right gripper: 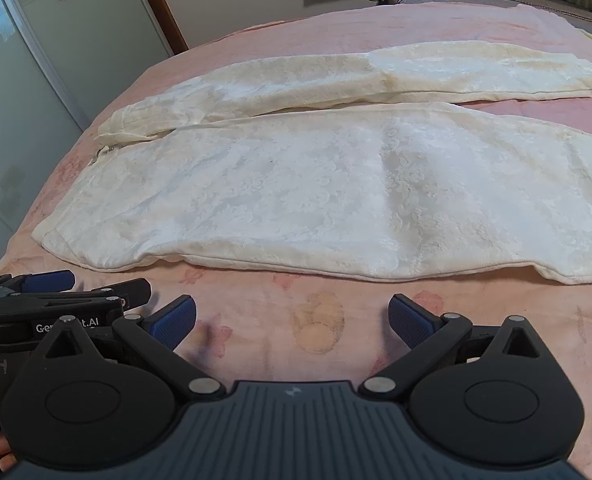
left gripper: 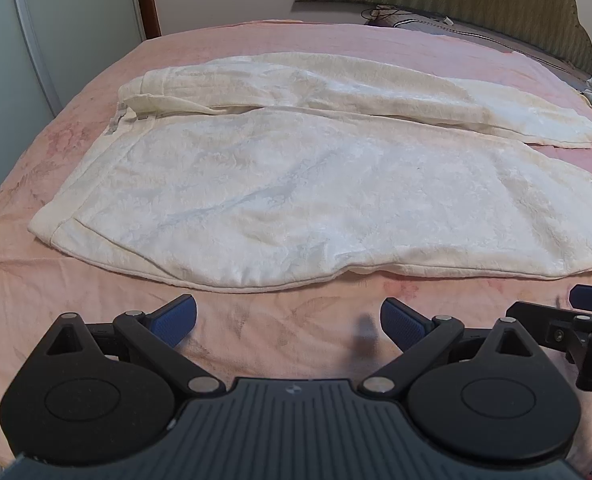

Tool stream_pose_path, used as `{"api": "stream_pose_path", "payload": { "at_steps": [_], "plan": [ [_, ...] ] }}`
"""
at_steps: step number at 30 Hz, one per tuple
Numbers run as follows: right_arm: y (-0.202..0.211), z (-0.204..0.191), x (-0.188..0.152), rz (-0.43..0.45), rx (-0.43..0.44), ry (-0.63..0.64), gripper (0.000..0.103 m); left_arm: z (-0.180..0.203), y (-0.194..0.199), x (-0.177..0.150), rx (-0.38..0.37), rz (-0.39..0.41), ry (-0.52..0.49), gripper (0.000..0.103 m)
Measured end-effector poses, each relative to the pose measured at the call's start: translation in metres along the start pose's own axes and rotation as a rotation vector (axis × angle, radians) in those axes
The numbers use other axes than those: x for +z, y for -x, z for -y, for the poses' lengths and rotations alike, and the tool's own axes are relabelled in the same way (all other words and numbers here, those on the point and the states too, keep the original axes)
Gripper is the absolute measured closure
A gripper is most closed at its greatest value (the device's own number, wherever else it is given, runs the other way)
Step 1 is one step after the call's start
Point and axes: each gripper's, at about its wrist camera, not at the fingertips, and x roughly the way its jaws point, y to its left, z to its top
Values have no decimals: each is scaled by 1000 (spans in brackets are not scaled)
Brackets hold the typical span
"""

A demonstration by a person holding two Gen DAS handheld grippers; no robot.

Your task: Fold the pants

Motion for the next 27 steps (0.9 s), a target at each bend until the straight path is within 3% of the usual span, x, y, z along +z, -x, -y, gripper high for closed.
{"api": "stream_pose_path", "payload": {
  "at_steps": [27],
  "plan": [
    [-2, -3, 0, -12, 22, 10, 0, -2, -5, -1, 23, -22, 24, 3]
  ]
}}
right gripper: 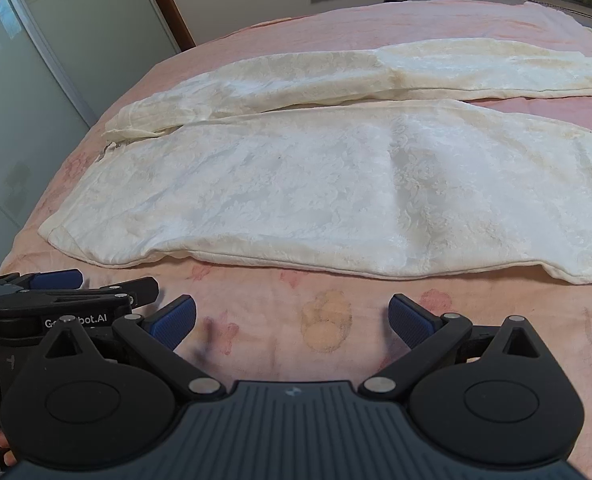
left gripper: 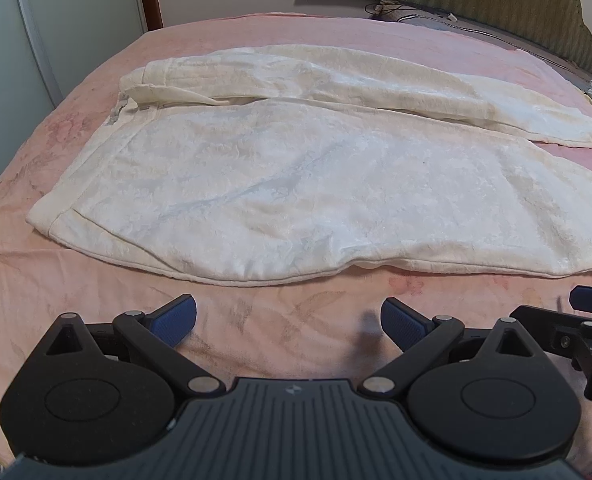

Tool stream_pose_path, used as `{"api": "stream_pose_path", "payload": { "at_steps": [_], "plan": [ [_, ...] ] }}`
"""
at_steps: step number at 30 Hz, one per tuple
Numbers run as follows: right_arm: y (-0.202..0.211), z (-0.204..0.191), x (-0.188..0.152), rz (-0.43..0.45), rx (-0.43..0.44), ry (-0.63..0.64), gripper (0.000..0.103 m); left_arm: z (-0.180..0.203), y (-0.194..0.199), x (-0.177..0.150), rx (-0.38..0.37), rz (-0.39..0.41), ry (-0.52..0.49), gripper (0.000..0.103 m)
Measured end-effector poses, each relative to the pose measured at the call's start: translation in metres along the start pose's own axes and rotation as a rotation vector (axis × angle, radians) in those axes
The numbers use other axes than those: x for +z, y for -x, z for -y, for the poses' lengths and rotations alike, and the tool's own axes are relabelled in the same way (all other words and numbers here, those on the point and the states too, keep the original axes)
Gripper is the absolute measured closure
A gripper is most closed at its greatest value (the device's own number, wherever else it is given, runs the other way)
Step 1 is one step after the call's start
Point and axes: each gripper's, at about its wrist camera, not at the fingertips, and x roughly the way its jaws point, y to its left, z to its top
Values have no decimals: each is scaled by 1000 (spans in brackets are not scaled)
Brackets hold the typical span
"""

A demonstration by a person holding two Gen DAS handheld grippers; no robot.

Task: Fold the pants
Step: 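Grasp the trouser leg hem with the right gripper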

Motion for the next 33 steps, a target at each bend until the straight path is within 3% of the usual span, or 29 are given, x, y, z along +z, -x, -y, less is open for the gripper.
{"api": "stream_pose_path", "payload": {
  "at_steps": [5, 9, 12, 14, 16, 18, 20, 24, 28, 33],
  "plan": [
    [9, 0, 7, 60, 28, 20, 0, -6, 6, 6, -20, 36, 15, 3],
    [32, -9, 32, 275, 71, 148, 0, -17, 7, 21, 9, 76, 37, 3],
    [36, -25, 55, 409, 74, 363, 0, -30, 1, 35, 32, 82, 78, 3],
    [16, -43, 78, 363, 27, 528, 0, -41, -3, 45, 27, 90, 110, 3],
    [-6, -55, 98, 372, 4, 637, 0, -50, -6, 54, 35, 109, 119, 3],
    [-28, -64, 119, 400, -13, 710, 0, -58, -8, 63, 56, 129, 115, 3],
    [-57, -70, 151, 350, 28, 735, 0, -64, -11, 72, 68, 134, 104, 3],
    [-125, -70, 219, 227, 214, 663, 0, -76, -24, 87, 63, 125, 122, 3],
    [-193, -70, 277, 155, 251, 514, 0, -87, -37, 96, 30, 111, 165, 3],
    [-274, -59, 325, -5, 381, 271, 1, -95, -59, 106, 28, 79, 176, 3]
  ]
}}
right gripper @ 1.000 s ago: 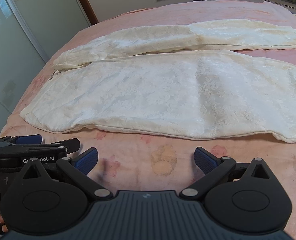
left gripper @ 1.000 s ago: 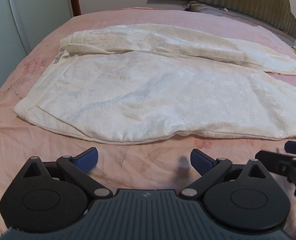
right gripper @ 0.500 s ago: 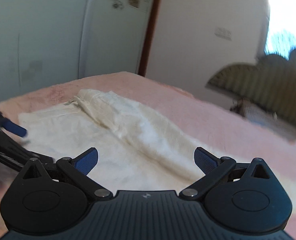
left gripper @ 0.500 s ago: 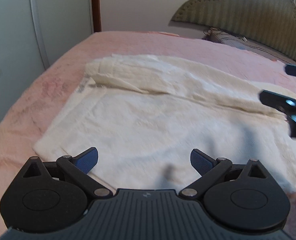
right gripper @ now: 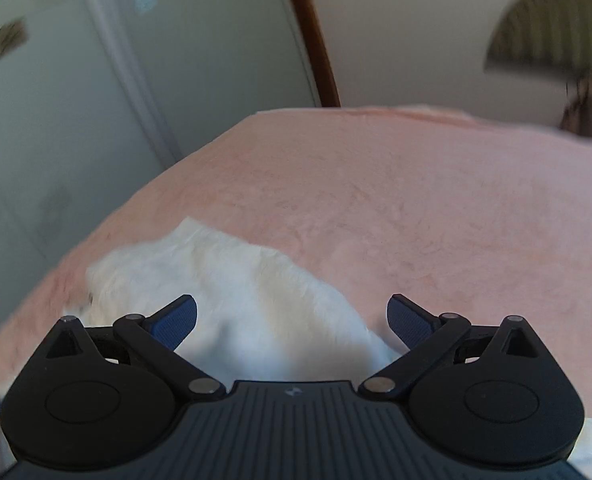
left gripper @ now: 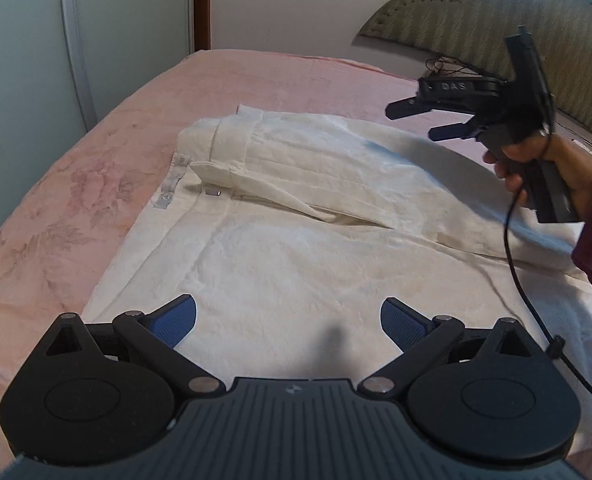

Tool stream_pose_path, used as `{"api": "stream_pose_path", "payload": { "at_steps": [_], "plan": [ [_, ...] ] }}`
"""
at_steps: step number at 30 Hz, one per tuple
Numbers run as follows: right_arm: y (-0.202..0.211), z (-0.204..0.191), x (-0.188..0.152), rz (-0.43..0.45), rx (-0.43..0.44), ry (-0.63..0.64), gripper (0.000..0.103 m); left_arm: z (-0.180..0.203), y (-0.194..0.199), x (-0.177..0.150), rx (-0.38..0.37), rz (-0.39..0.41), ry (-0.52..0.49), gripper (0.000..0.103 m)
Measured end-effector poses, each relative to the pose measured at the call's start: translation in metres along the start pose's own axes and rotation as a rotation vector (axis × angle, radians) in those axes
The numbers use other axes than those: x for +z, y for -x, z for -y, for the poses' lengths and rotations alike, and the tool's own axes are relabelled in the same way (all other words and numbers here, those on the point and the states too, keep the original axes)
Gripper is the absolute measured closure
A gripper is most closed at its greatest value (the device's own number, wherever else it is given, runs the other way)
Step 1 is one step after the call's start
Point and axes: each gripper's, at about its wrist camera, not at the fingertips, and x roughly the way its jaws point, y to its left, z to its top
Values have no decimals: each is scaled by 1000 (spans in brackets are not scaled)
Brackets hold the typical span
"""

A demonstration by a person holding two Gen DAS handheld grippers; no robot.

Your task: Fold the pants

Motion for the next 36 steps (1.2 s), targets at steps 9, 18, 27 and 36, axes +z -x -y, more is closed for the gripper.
{"api": "stream_pose_path", "payload": {
  "at_steps": [9, 18, 27, 36],
  "plan": [
    [-40, -26, -3, -35, -54, 179, 80, -26, -24, 30, 25, -3, 128, 4],
    [46, -164, -120, 153, -173, 910, 98, -62, -3, 41, -183, 129, 481, 2],
    [67, -181, -157, 173, -169, 991, 93, -60, -38, 78, -249, 32, 555, 3],
    [-26, -18, 17, -2, -2, 167, 7, -63, -58, 71, -220, 0, 498, 3]
  ]
}}
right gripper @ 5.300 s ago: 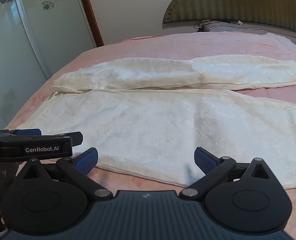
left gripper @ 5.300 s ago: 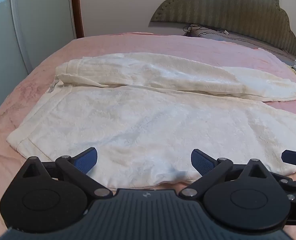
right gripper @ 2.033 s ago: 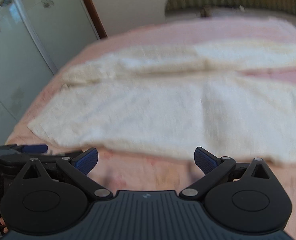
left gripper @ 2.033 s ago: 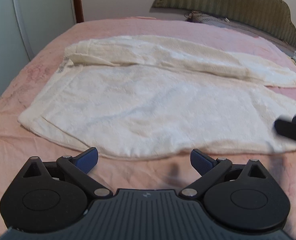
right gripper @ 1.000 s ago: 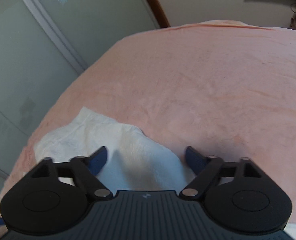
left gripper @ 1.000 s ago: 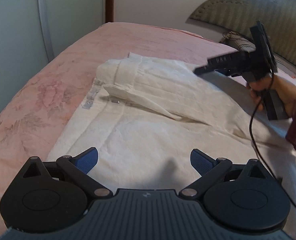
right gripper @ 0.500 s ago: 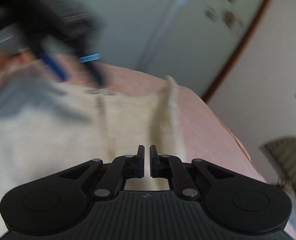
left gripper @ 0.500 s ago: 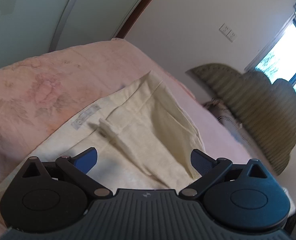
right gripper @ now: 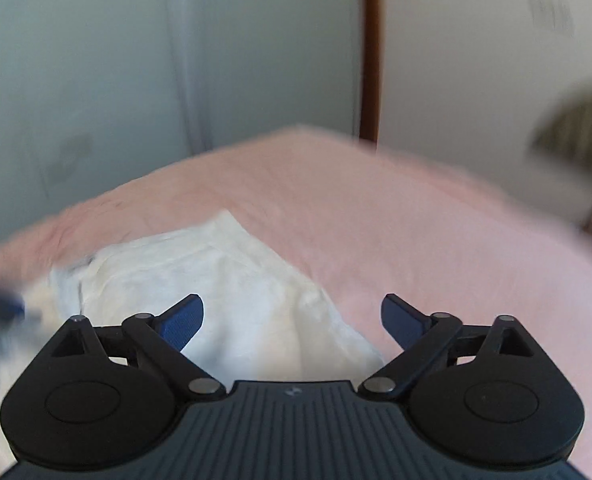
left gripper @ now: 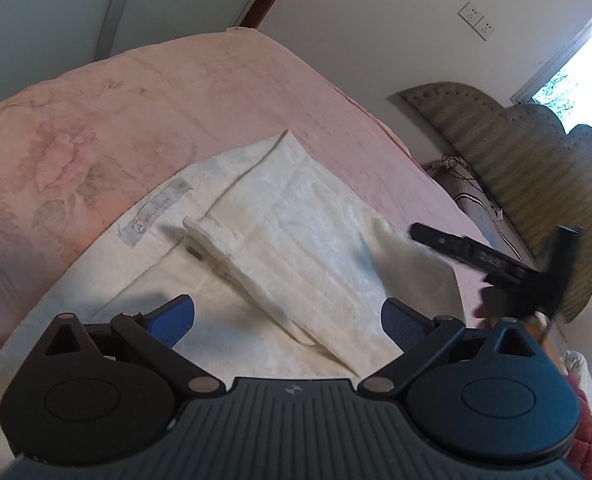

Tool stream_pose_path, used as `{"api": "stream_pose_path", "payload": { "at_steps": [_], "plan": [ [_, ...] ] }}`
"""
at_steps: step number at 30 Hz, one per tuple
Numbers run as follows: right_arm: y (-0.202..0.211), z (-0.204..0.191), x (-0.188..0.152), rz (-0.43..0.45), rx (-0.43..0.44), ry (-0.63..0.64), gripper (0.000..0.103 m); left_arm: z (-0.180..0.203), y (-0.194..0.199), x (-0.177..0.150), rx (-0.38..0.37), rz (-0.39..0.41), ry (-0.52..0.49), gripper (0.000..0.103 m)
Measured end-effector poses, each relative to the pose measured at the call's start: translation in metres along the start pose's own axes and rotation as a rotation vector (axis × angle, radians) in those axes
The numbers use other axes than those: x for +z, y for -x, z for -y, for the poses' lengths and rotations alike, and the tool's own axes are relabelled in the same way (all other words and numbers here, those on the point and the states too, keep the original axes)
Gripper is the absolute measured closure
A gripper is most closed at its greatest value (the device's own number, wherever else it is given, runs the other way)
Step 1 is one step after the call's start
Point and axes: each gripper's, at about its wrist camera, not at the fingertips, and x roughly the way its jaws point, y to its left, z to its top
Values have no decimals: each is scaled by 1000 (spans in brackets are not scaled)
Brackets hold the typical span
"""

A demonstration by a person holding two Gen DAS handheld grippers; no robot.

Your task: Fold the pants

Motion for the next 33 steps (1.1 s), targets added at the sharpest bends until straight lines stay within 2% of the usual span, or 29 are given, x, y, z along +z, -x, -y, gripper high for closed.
{"api": "stream_pose_path", "payload": {
  "at_steps": [1, 2, 4, 5, 6, 8, 11, 14, 15, 17, 19, 21, 23, 26, 29, 33],
  "plan": [
    [-16, 13, 3, -46, 43, -75, 7, 0, -3, 5, 3, -5, -2, 3],
    [-30, 22, 1, -64, 45, -128, 8, 2, -6, 10, 8, -8, -7, 3],
    [-47, 21, -3, -86, 26, -103, 43, 2, -15, 23, -1, -21, -5, 3],
    [-49, 12, -5, -93, 34, -56, 80, 2, -20, 32, -15, -29, 11, 3],
    [-48, -2, -11, -85, 30, 15, 87, 2, -27, 39, -32, -33, 29, 3],
    [-40, -34, -23, -58, -28, 210, 92, 4, -42, 53, -56, -51, 68, 3],
    [-19, -86, -46, 5, -124, 503, 93, 6, -65, 72, -119, -86, 144, 3],
    [5, -127, -75, 55, -161, 713, 93, 7, -82, 84, -208, -126, 208, 3],
    [13, -140, -88, 66, -170, 790, 93, 4, -85, 85, -217, -135, 252, 2],
    [22, -156, -107, 69, -172, 874, 93, 0, -91, 86, -246, -146, 287, 3],
    [27, -163, -119, 64, -157, 903, 93, -6, -96, 84, -218, -142, 334, 5],
    [33, -168, -131, 70, -161, 923, 93, -12, -98, 79, -234, -139, 375, 15],
    [36, -167, -135, 72, -158, 902, 93, -16, -95, 72, -250, -161, 390, 49],
    [38, -165, -137, 90, -172, 865, 93, -14, -86, 60, -242, -190, 361, 77],
    [44, -168, -141, 108, -191, 845, 93, -7, -66, 50, -211, -150, 282, 97],
    [57, -176, -146, 114, -219, 838, 93, 7, -24, 24, -190, -71, 157, 102]
  ]
}}
